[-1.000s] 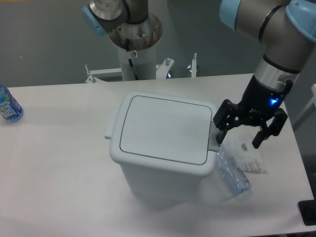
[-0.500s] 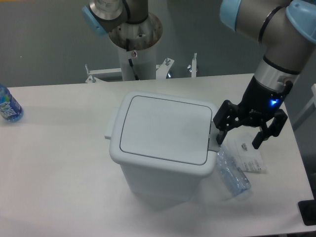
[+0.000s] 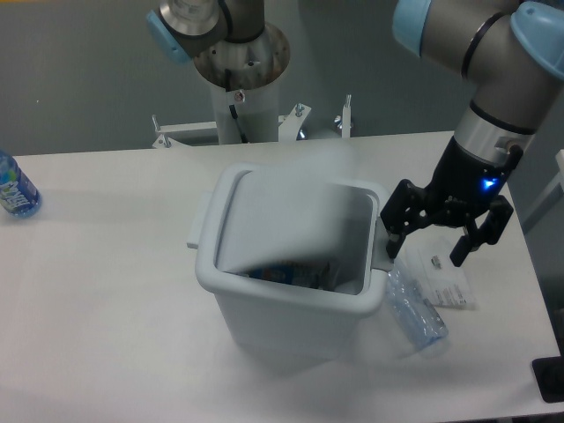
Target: Open the trash can
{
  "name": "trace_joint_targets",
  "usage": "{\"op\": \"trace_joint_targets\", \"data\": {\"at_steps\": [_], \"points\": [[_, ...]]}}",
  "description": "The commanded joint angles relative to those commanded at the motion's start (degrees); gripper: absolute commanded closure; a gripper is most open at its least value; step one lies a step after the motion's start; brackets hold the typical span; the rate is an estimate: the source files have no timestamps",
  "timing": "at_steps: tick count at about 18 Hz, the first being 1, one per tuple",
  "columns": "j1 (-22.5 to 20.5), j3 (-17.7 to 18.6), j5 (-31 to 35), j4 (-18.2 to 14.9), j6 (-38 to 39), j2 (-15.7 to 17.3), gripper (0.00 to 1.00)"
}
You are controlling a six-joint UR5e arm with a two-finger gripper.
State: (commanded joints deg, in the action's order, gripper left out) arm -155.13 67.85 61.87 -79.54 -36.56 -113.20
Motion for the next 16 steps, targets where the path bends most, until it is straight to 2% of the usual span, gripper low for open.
{"op": "trace_joint_targets", "data": {"at_steps": [10, 16], "points": [[-1.92, -0.7, -0.09, 0.0, -1.49, 0.44, 0.0], [-4.39, -0.18, 0.17, 0.0, -11.93, 0.09, 0.0]]}}
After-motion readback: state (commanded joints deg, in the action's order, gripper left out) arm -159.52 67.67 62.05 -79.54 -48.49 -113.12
